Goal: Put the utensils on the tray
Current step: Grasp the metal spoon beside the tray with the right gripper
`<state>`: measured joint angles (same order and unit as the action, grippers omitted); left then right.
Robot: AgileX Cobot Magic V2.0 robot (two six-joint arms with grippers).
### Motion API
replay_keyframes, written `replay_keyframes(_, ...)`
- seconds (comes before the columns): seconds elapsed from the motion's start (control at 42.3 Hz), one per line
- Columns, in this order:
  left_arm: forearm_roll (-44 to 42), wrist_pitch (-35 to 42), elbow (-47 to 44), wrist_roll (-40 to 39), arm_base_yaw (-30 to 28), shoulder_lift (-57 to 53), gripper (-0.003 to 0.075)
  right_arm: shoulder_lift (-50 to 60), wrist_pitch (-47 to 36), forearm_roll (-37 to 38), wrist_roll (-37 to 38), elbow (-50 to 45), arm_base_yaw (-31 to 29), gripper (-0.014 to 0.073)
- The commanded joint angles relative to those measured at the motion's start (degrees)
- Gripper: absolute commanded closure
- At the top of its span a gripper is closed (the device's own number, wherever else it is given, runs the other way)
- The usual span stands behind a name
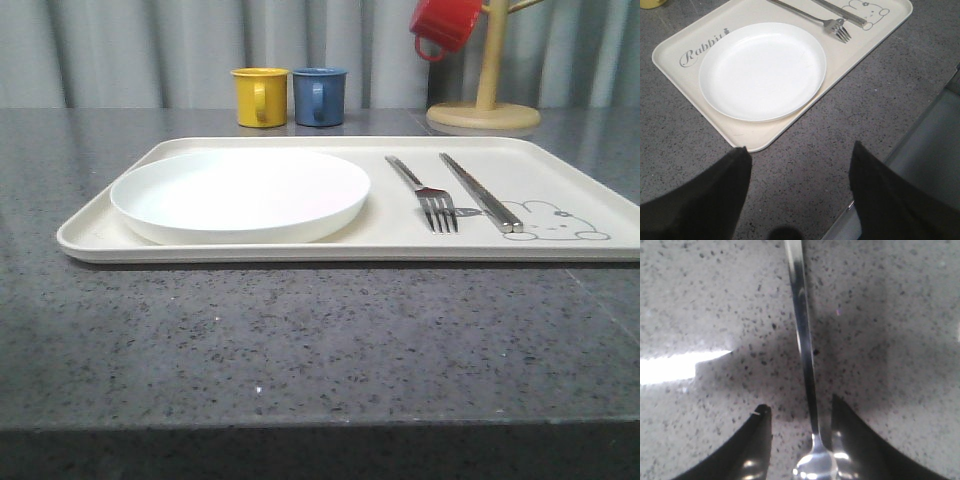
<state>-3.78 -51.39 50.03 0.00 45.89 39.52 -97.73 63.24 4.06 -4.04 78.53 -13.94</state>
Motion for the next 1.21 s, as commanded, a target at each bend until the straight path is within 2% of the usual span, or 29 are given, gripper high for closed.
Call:
replay_keyframes(0.0,-0.23,3.88,1.62,-0.49,0.52,-0.06,0.0293,1.80,-1.34,1.04,-0.63,1.55,-0.45,0.0274)
replay_keyframes(0.237,-0.23,3.88,1.62,-0.49,0.52,-0.06,0.0293,1.59,-2.77,1.04,-0.63,1.55,-0.45,0.0340)
replay_keyframes(0.662,-0.23,3.88,1.62,-0.49,0.52,-0.06,0.0293,-0.81,-1.44,1.38,-0.63,1.62,-0.45,0.0349)
replay_keyframes(0.757,-0.23,3.95,1.62,-0.49,0.52,-0.06,0.0293,-0.52,-1.56,1.49,-0.63,1.67,-0.45,0.0428)
replay_keyframes(0.804,-0.23,3.95,1.62,-0.49,0.52,-0.06,0.0293,-0.46,-1.62,1.49,-0.68,1.88,-0.45,0.0510)
replay_keyframes(0.899,-0.23,3.95,1.62,-0.49,0.52,-0.06,0.0293,-0.42,-0.86,1.44,-0.68,2.79,-0.32,0.0596)
replay_keyframes(1.017,-0.23,3.95,1.62,-0.49,0.52,-0.06,0.0293,0.50,1.18,0.44,-0.68,5.05,1.21,0.0607)
replay_keyframes(1.183,-0.23,3.95,1.62,-0.49,0.52,-0.06,0.0293,3.66,2.79,-4.06,-2.14,8.25,7.40,0.0607)
